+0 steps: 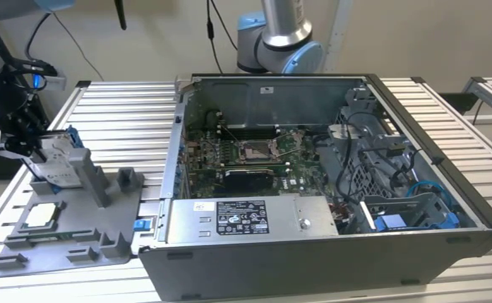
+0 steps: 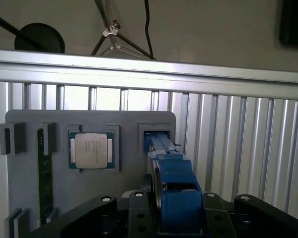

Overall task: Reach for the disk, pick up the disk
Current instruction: 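Pick up the disk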

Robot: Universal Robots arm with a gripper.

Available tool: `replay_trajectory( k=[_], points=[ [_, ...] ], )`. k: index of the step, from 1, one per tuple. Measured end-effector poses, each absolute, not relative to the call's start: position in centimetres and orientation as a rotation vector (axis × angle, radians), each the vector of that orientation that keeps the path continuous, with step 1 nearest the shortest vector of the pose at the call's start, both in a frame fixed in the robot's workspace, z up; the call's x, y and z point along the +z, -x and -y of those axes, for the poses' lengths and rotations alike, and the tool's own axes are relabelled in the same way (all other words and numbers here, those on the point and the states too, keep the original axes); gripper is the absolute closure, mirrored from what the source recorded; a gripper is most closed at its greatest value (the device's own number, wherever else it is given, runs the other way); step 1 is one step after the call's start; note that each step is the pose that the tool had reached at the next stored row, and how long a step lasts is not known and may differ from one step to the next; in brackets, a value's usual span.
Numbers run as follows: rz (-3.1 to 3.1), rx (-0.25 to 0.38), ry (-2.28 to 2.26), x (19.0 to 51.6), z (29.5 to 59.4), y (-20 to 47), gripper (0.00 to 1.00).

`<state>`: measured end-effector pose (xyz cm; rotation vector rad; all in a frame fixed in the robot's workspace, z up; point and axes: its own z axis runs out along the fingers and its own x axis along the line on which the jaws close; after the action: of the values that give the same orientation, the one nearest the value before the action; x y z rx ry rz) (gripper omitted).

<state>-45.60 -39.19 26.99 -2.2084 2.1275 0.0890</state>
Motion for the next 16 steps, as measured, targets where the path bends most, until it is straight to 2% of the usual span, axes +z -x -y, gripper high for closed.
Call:
replay_trajectory(
  k=[16],
  points=[
    [-2.131,0.083,2.212,27.67,39.19,45.6,1.0]
  ],
)
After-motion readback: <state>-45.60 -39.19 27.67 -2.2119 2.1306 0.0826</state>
